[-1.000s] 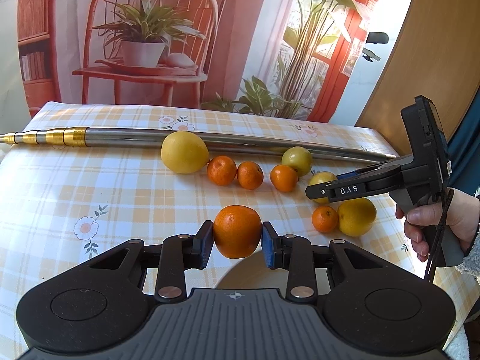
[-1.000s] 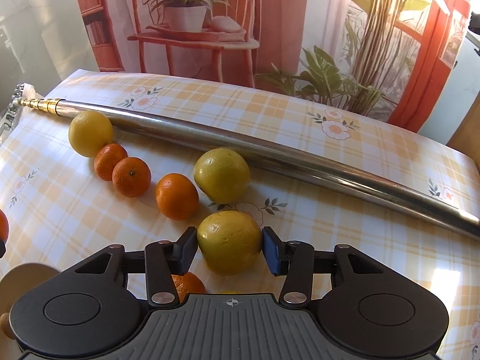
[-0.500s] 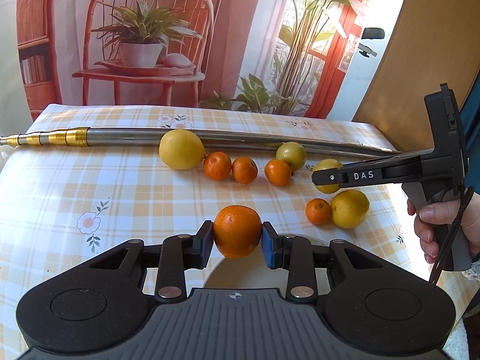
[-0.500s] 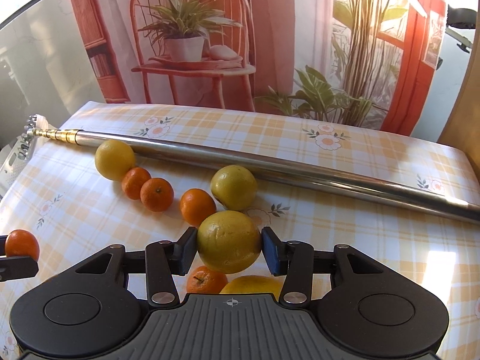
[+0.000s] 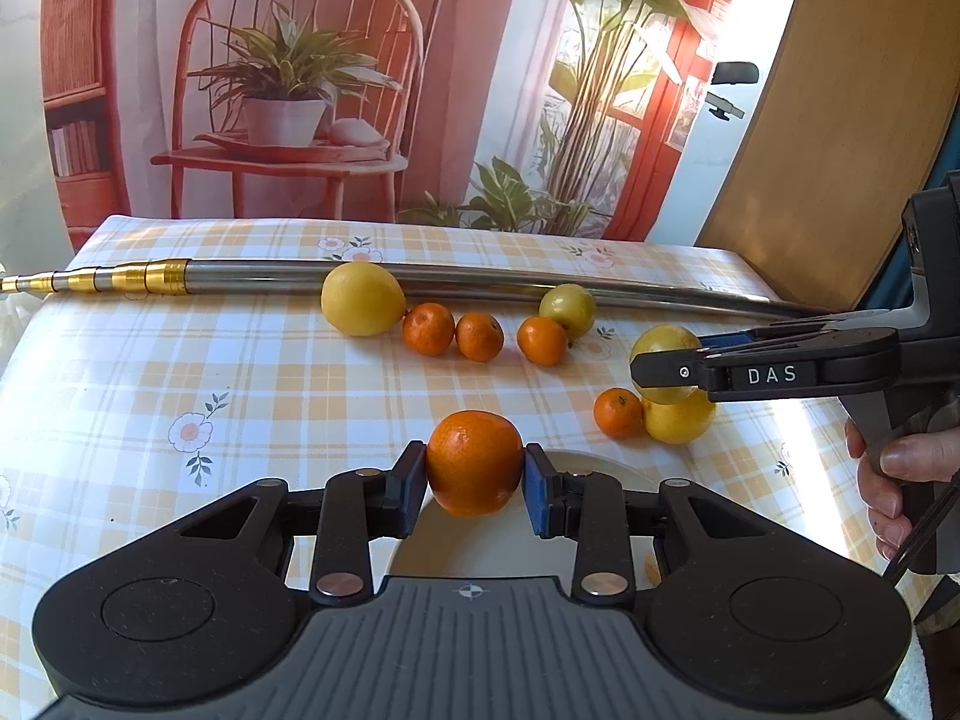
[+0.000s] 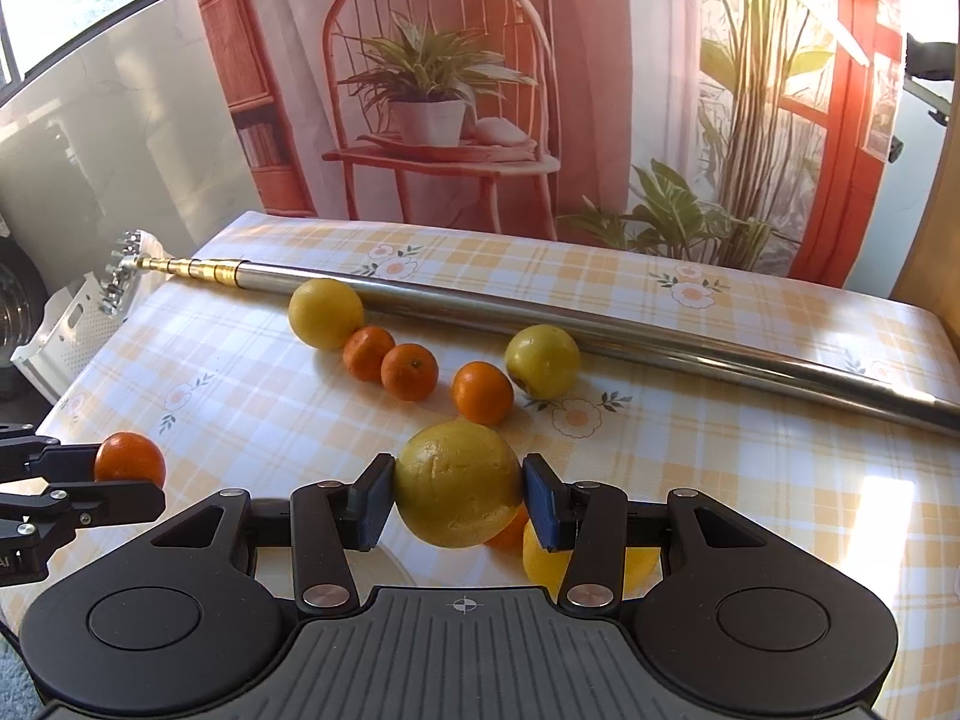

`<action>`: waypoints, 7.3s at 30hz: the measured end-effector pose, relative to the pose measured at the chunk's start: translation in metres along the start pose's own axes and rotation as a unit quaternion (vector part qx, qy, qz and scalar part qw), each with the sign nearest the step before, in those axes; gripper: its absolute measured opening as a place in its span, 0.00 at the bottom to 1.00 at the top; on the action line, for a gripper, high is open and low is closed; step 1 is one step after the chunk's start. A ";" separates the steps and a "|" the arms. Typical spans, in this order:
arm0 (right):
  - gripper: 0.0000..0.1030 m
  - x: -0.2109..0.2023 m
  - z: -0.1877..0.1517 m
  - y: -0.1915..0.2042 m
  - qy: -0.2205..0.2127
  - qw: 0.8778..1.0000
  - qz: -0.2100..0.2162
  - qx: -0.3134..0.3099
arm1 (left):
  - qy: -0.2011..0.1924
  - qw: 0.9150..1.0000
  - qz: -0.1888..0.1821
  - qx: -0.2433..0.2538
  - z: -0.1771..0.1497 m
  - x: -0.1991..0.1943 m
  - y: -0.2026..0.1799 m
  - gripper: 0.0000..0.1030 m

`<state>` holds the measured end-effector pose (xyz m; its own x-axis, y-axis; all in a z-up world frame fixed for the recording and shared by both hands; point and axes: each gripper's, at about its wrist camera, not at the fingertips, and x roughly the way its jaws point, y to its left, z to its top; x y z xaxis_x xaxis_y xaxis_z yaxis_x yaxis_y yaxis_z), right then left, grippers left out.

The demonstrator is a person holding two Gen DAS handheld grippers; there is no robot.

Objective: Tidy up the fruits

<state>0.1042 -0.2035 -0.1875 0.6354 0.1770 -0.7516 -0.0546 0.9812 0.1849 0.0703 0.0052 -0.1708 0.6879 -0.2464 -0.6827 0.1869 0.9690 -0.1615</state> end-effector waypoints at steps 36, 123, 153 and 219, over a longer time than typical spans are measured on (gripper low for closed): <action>0.41 -0.038 -0.108 0.043 0.049 0.998 0.037 0.033 | 0.093 0.995 0.000 0.018 -0.065 -0.008 -0.001 0.35; 0.42 -0.019 -0.048 0.000 -0.035 0.997 0.004 0.068 | -0.005 0.999 0.038 -0.027 0.020 -0.008 0.064 0.35; 0.42 -0.011 -0.032 -0.025 -0.056 0.993 -0.038 0.095 | 0.020 0.998 0.016 -0.054 0.068 0.064 0.050 0.35; 0.54 0.021 -0.046 -0.081 -0.035 0.978 -0.003 0.207 | 0.026 0.999 0.004 -0.022 0.037 0.055 0.030 0.37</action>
<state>0.0865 -0.2763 -0.2470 0.6871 0.1522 -0.7105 0.2566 0.8640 0.4332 0.1391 0.0204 -0.1869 0.6511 -0.2379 -0.7208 0.1492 0.9712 -0.1858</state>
